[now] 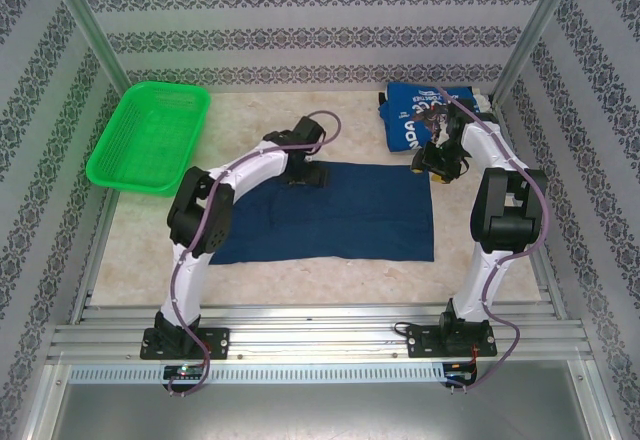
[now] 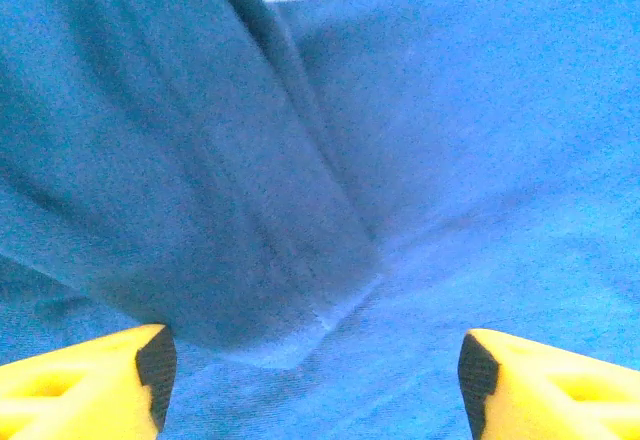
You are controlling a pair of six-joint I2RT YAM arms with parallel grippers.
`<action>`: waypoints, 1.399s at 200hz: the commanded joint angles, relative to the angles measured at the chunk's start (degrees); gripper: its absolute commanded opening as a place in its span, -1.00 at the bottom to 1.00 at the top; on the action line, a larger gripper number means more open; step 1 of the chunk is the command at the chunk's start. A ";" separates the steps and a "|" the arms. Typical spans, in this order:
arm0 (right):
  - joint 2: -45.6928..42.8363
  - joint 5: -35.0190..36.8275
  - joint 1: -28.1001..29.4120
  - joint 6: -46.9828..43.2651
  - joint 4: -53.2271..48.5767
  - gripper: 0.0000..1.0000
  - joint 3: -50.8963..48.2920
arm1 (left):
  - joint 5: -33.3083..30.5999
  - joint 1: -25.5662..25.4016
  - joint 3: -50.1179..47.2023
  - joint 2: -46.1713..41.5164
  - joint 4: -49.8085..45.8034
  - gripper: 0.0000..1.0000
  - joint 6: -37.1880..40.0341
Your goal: Fold and stack the t-shirts
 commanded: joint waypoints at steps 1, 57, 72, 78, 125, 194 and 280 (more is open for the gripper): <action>0.94 -0.13 -0.32 1.24 -1.40 0.08 0.84 | 5.55 4.70 8.55 -2.05 -1.12 0.60 -3.27; -0.38 -0.47 -0.44 0.45 -0.93 0.12 -0.83 | 5.84 9.29 28.39 8.15 -13.38 0.72 4.12; -0.52 -0.99 -0.41 0.45 -0.65 0.15 -1.07 | 9.27 9.97 33.03 11.96 -14.68 0.72 6.08; -0.63 -1.18 -0.41 0.47 -0.49 0.16 -1.16 | 10.54 10.44 35.27 13.77 -16.10 0.68 6.40; -3.81 -1.97 -0.41 -2.03 1.61 0.59 -3.62 | 15.19 12.38 39.16 18.63 -22.58 0.58 8.83; -5.57 -4.08 -0.41 -3.24 3.54 0.77 -5.83 | 11.36 12.73 35.49 18.89 -17.91 0.59 7.50; -6.62 -5.75 -0.44 -3.22 6.09 0.85 -8.48 | 11.84 13.34 37.37 22.69 -12.59 0.52 5.07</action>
